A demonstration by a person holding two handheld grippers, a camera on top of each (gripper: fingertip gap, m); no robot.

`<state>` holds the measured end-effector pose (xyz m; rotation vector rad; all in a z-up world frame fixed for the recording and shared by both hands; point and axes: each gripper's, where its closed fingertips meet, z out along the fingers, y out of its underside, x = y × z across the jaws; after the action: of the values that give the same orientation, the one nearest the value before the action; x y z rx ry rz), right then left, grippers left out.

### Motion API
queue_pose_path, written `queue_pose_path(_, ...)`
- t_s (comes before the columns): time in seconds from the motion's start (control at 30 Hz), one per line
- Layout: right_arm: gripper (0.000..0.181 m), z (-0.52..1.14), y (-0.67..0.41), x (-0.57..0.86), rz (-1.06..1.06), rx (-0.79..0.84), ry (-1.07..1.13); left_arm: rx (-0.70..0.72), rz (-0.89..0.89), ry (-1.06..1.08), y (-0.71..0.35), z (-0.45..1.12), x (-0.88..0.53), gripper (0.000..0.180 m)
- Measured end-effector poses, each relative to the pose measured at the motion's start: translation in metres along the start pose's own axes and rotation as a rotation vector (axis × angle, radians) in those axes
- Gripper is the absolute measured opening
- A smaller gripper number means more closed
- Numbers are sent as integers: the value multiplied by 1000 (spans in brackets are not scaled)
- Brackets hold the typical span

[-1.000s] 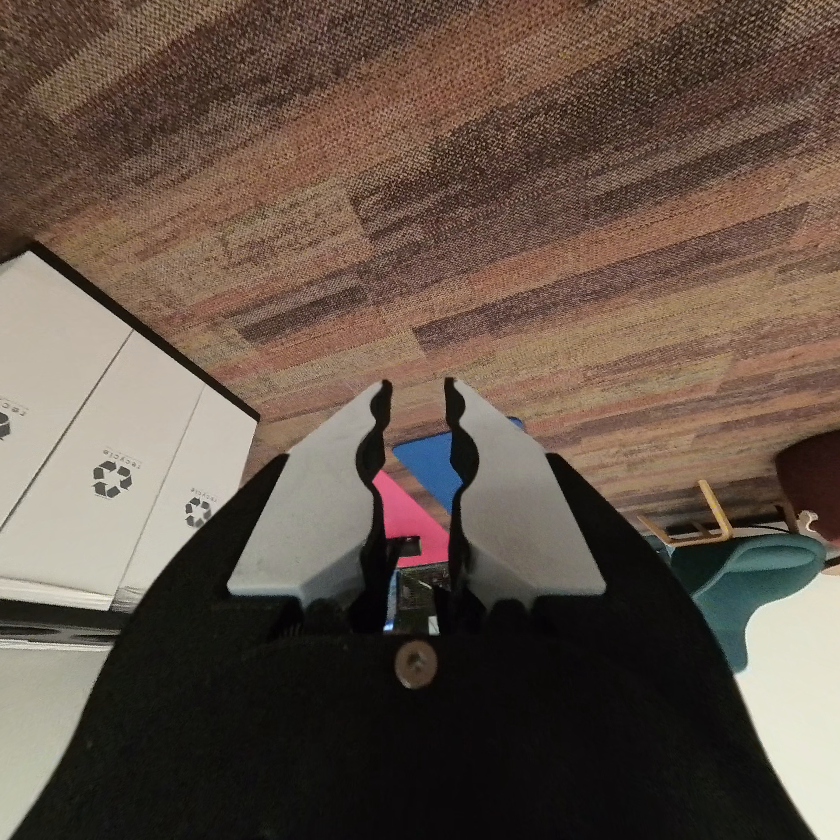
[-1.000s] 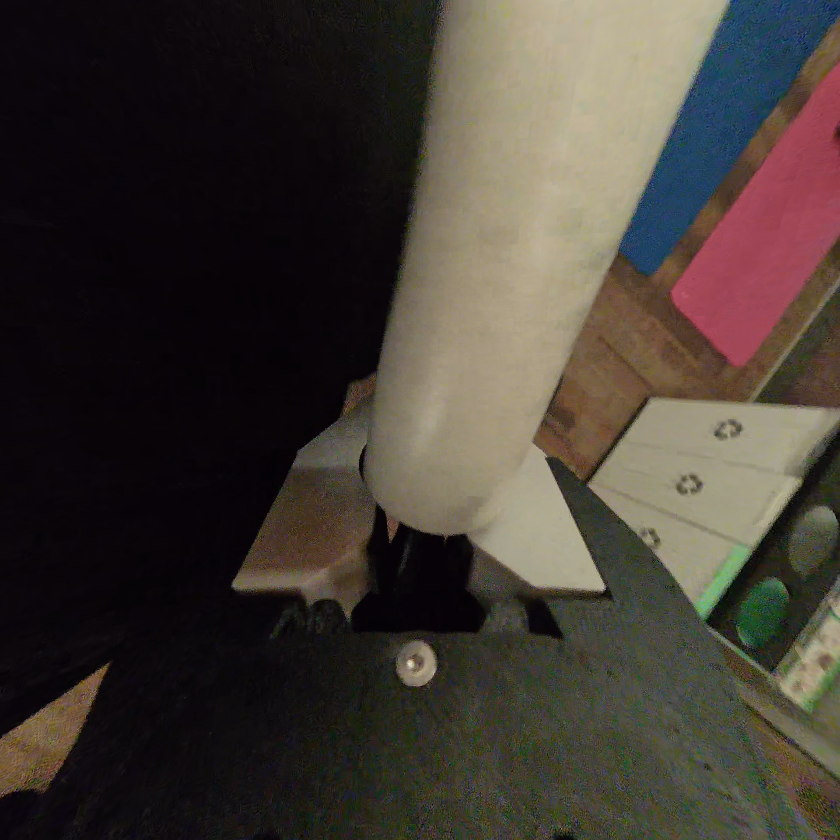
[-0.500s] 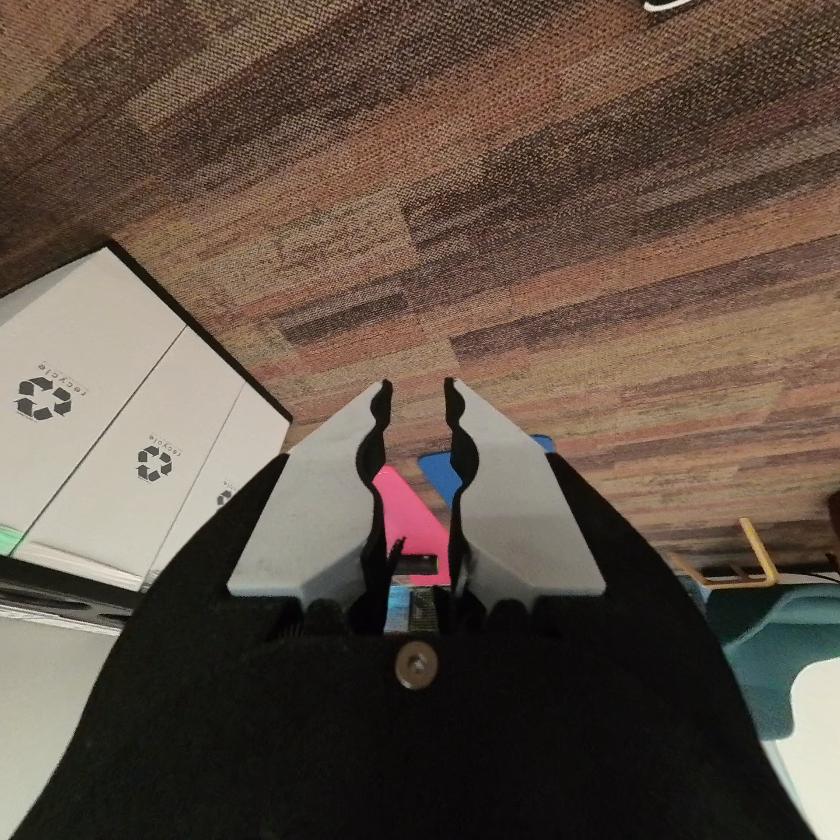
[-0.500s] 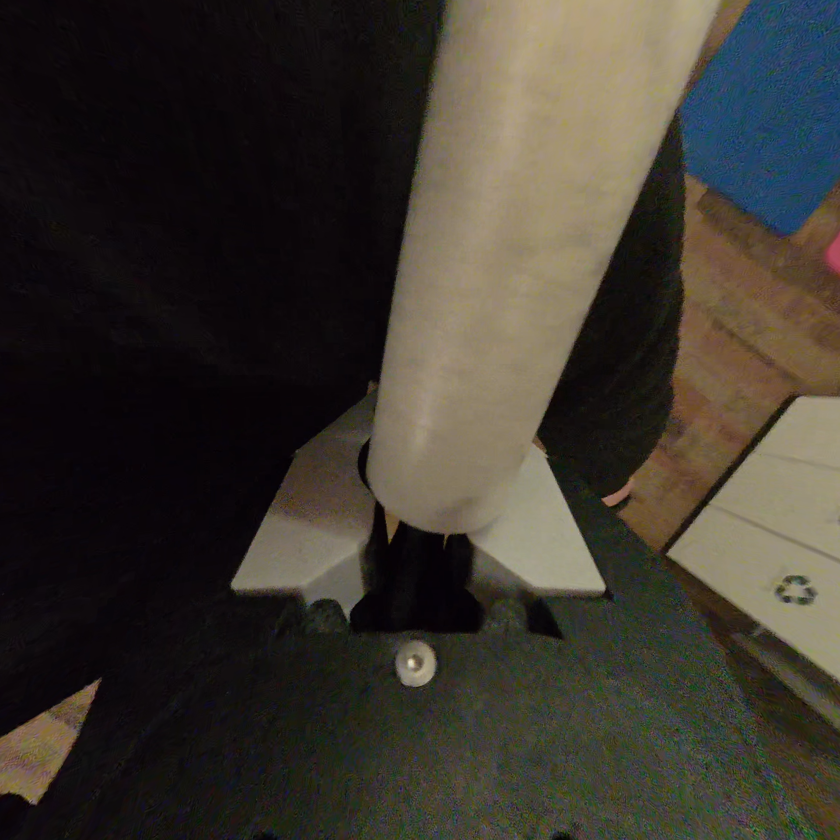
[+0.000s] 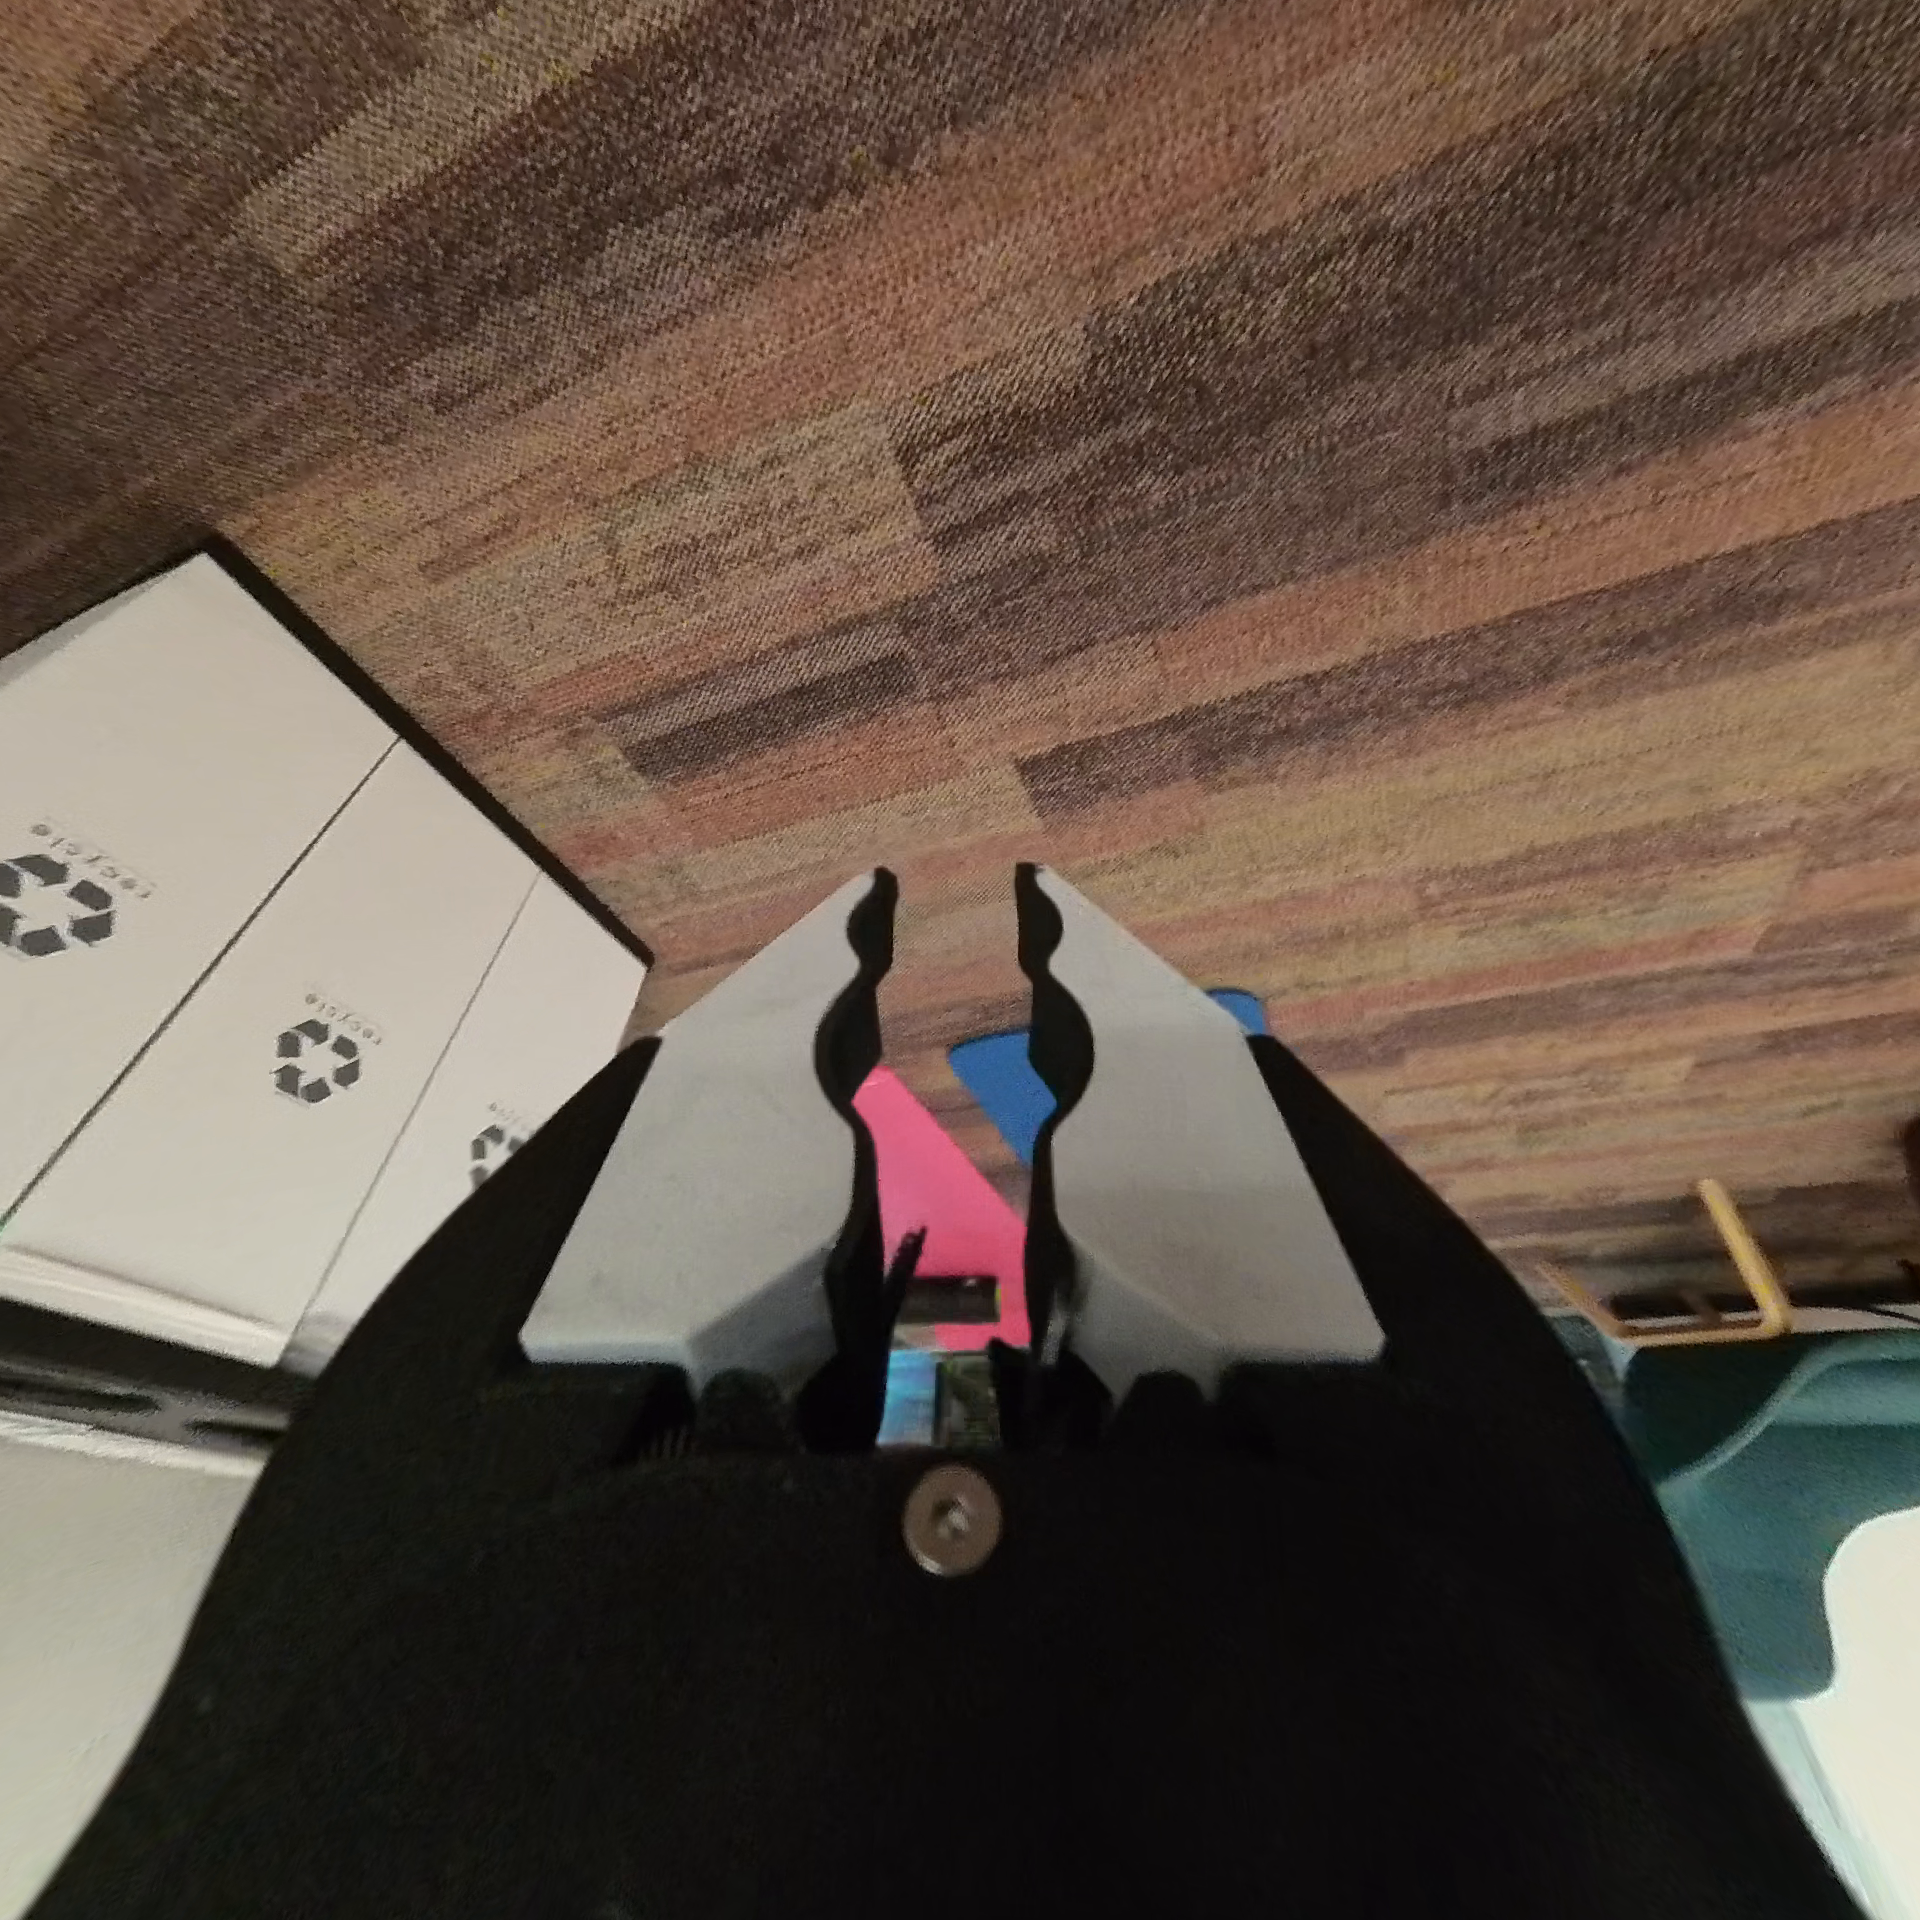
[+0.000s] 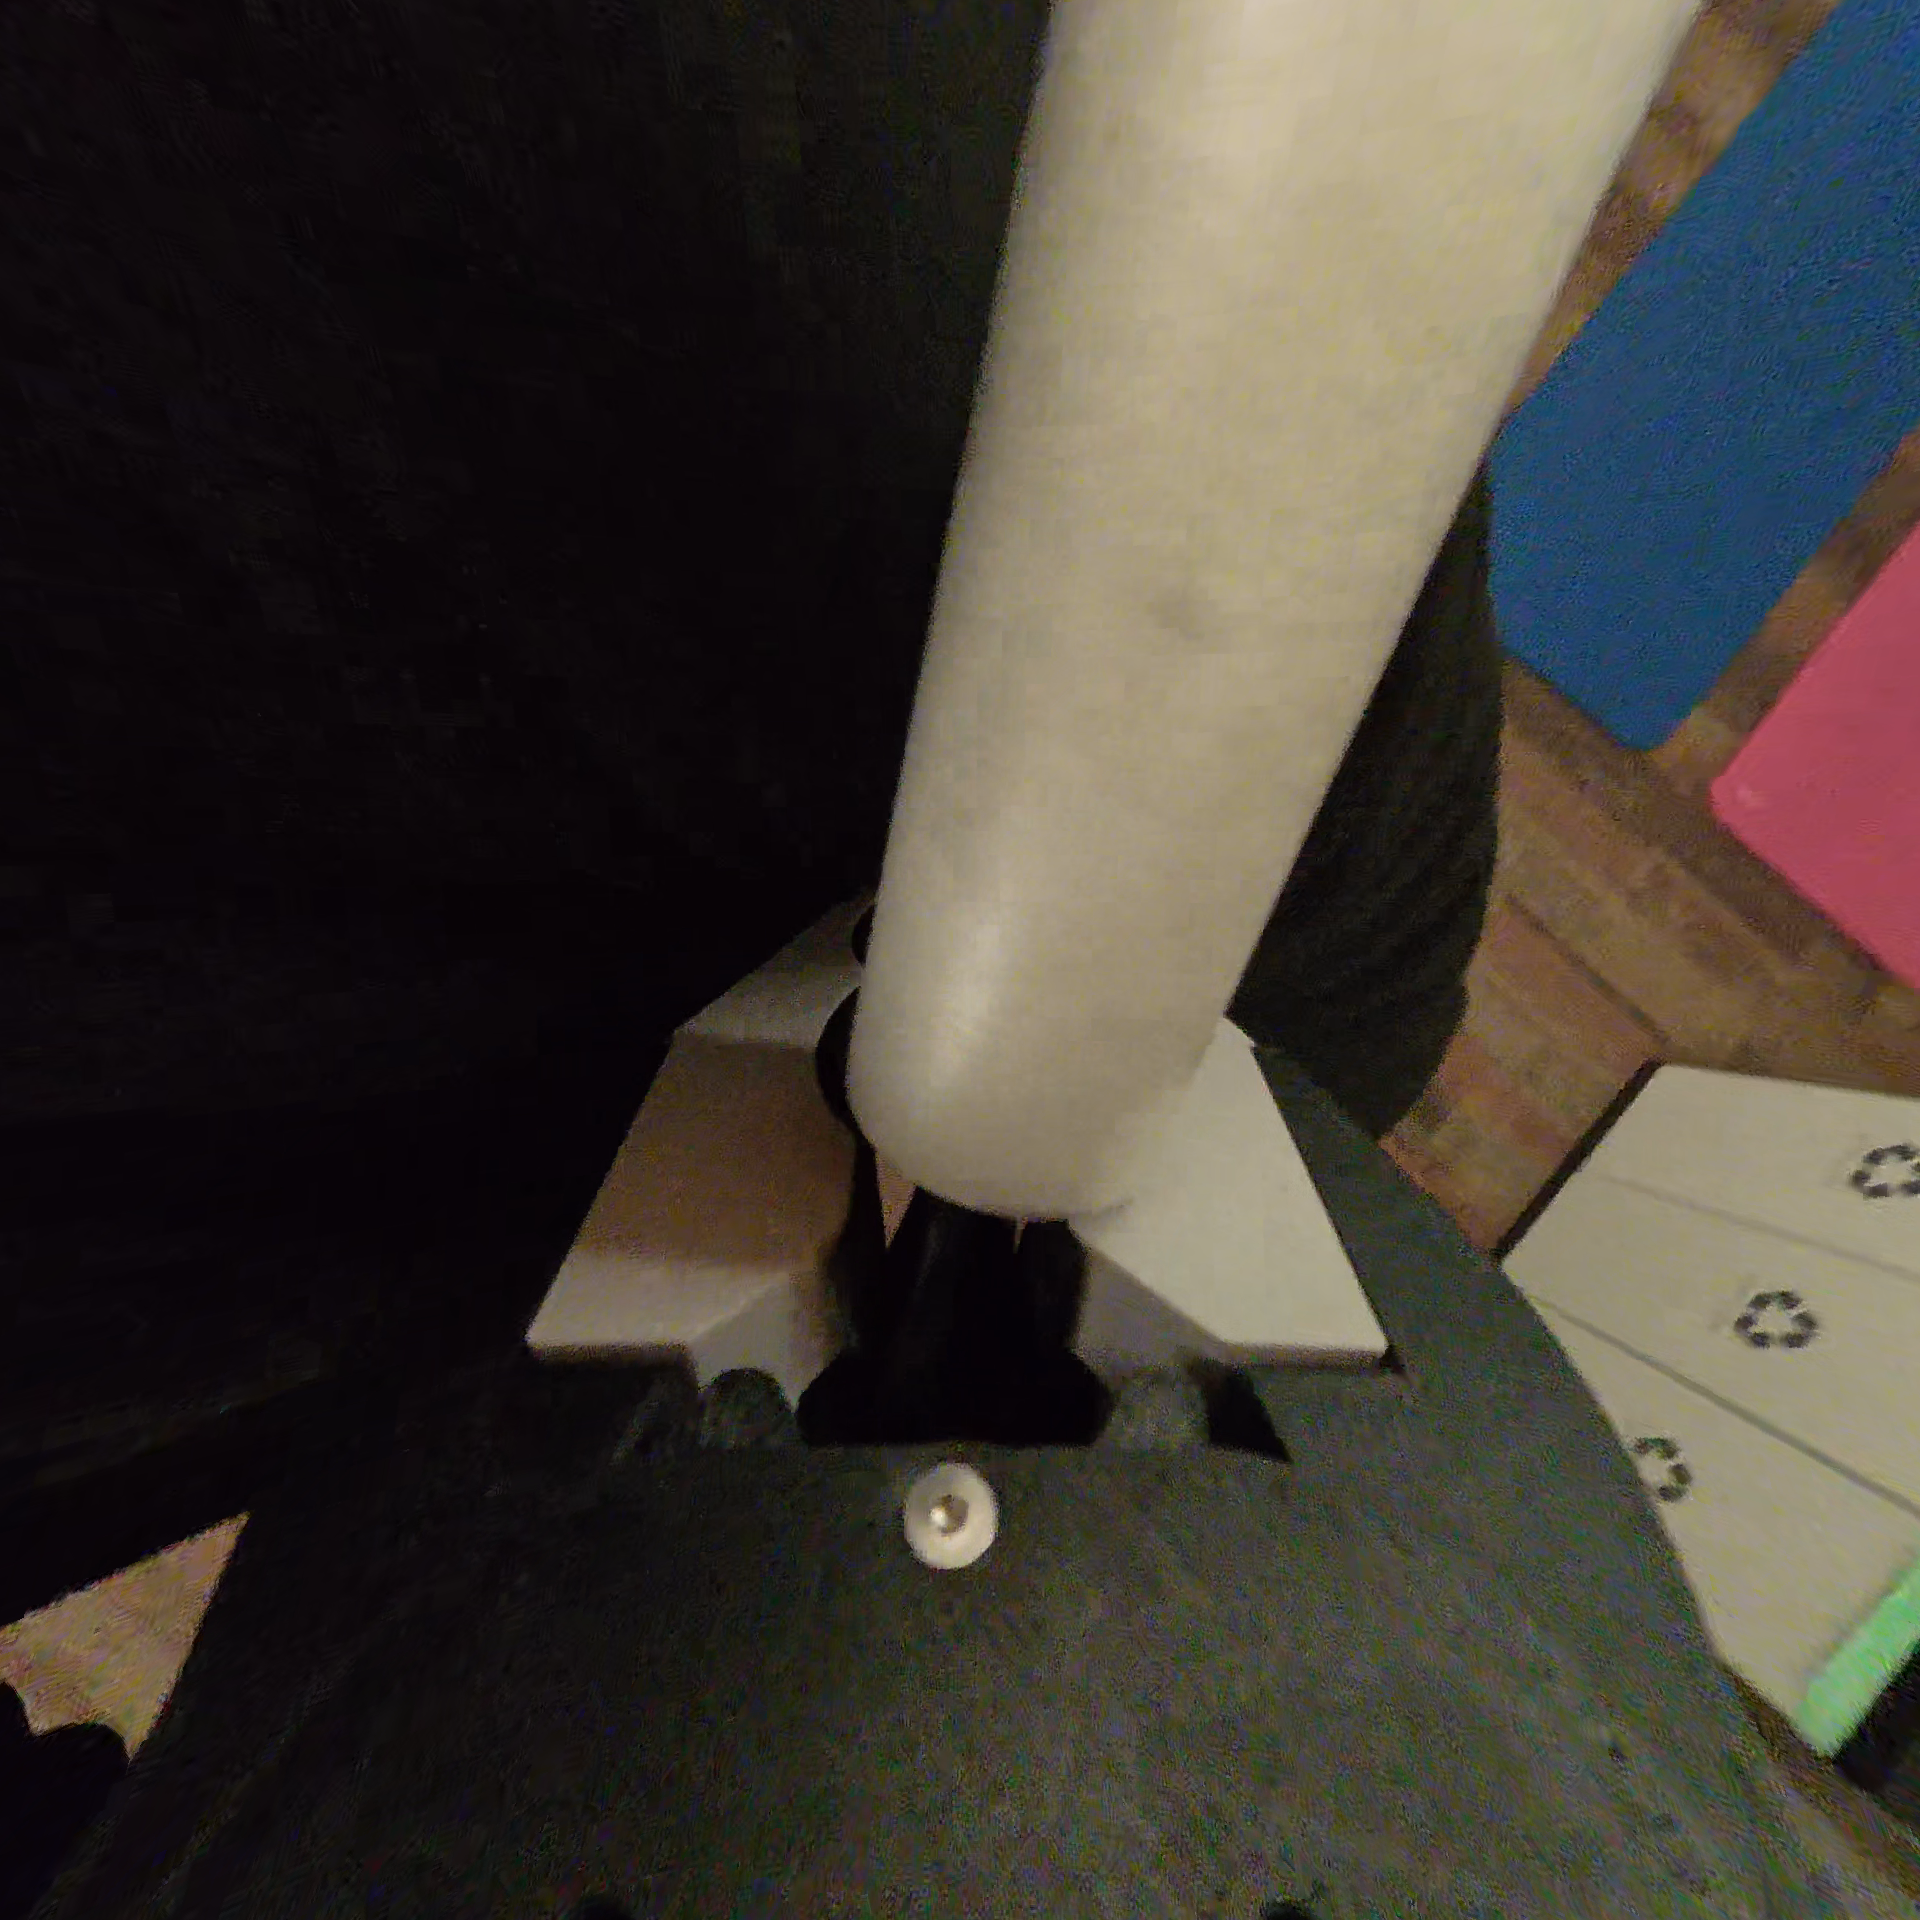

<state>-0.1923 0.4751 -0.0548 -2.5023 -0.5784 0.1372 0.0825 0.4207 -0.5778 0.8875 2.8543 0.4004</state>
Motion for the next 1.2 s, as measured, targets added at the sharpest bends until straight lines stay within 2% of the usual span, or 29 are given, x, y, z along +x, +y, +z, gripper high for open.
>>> queue_pose_path(0.13,23,-29,-17,-7,-174,-45,54,-21,79,18,-7,10,22,21)
queue_pose_path(0.37,21,-71,-31,-27,-425,-131,93,20,66,96,-39,27,64,21)
queue_pose_path(0.57,26,-95,-45,-42,-597,-247,208,45,66,153,-70,31,95,21)
queue_pose_path(0.7,20,-93,-30,-36,-495,-295,224,39,96,170,-87,31,105,21)
queue_pose_path(0.97,21,-37,45,-13,-178,-388,72,21,143,137,-122,15,78,21)
queue_pose_path(1.07,22,-20,64,-23,-81,-339,-22,32,148,111,-140,5,61,21)
queue_pose_path(1.2,21,-68,38,-46,-162,-274,118,61,160,103,-166,-4,52,21)
